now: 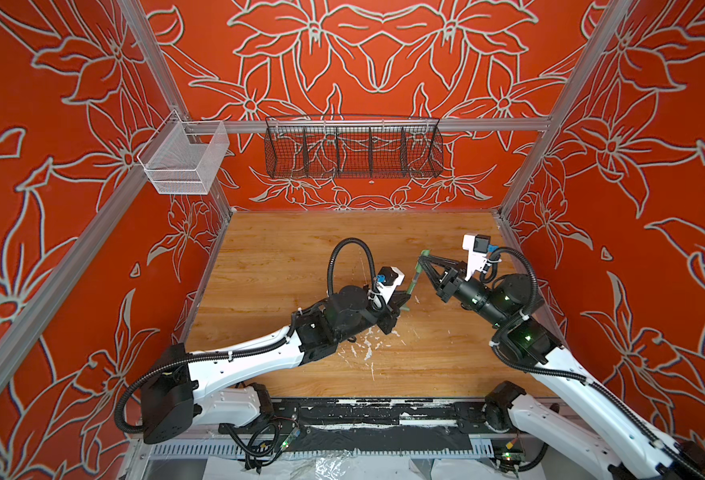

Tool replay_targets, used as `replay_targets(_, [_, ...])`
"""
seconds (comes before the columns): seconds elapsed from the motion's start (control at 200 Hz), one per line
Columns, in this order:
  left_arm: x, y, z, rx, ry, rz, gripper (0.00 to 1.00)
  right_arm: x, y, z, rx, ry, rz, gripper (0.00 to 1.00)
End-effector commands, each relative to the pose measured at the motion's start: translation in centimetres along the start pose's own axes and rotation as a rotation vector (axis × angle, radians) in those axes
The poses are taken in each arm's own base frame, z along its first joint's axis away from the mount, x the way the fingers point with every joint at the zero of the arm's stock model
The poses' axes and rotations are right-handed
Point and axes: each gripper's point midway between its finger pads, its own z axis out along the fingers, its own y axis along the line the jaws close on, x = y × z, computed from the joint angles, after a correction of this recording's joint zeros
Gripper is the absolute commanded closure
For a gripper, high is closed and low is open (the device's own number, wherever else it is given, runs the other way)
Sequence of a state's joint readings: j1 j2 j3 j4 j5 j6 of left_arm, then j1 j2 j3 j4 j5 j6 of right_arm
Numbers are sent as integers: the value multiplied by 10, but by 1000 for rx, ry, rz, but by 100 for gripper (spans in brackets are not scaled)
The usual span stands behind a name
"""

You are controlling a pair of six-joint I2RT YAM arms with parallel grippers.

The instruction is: Insert the pens into the pen caps

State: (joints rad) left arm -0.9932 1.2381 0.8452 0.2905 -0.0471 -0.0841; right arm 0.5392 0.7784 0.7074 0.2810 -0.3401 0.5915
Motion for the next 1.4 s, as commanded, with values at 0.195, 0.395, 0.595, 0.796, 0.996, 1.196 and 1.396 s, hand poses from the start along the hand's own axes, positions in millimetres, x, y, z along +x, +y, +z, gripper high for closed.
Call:
replay_targets(0.195, [-34,5,-4,8,-82,-19,100,8,6,-4,-15,45,-33,100])
replay_targets(0.395, [-40,8,-5,4,-94,-17,100,13,4,-7,-3,71,-56,100])
replay_targets(0.595, [-48,8,-4,9,-105,-10,100,18,5,-6,-15,85,-45,100])
replay_targets(0.796, [-54,11,-1,7,-113,-6,100,23,7,-6,-37,95,-19,98])
replay_targets(0.996, [-54,11,2,13,-106,-13,100,20,9,-9,-24,113,-36,70])
replay_targets(1.196, [-44,13,-4,10,-82,-27,100,9,7,-23,48,105,-82,53])
replay_targets(1.396, [-38,12,-11,19,-74,-38,100,24,11,-10,-13,178,-50,54])
